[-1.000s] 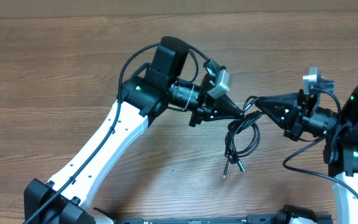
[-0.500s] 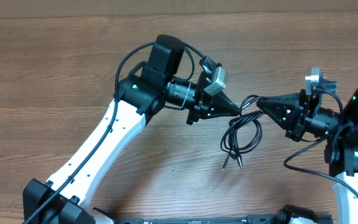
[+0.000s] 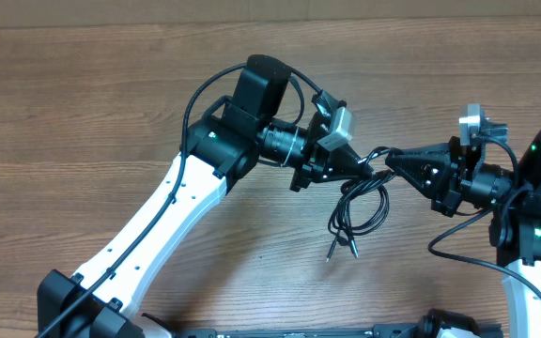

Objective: Untangle cables

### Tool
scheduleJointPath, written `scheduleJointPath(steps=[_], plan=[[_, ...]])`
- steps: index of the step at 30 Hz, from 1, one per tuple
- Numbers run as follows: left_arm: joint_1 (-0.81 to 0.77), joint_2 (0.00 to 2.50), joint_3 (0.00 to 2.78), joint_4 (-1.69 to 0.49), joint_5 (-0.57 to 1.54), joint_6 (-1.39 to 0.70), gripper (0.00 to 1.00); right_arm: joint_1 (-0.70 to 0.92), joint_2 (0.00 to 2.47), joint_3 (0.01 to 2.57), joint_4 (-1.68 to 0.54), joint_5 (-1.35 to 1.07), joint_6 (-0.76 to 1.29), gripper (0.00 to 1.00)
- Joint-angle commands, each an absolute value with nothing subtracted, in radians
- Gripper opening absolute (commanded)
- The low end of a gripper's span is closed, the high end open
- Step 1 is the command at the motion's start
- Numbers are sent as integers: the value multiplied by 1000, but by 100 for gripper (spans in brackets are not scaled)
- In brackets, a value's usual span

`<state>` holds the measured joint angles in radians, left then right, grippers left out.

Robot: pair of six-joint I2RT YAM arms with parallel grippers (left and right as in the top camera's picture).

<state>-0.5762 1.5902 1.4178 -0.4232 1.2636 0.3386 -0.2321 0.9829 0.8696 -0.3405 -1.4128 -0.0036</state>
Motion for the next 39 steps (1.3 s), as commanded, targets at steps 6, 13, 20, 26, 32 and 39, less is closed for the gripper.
scheduleJointPath(steps=[6, 13, 20, 26, 32, 39], plan=[[-482, 1584, 1424, -422, 1243, 210, 4, -244, 983, 885, -338, -1431, -7, 4], [-447, 1584, 1424, -422, 1340, 210, 4, -245, 983, 885, -337, -1435, -7, 4], [-467, 1584, 1424, -418, 1331, 214, 4, -245, 983, 885, -338, -1438, -7, 4], [-478, 1584, 1424, -417, 1324, 214, 4, -244, 983, 885, -338, -1439, -7, 4], [-486, 1584, 1424, -409, 1323, 225, 4, -244, 983, 885, -338, -1439, -7, 4], [-486, 1584, 1424, -407, 1281, 224, 4, -244, 983, 885, -339, -1442, -7, 4]])
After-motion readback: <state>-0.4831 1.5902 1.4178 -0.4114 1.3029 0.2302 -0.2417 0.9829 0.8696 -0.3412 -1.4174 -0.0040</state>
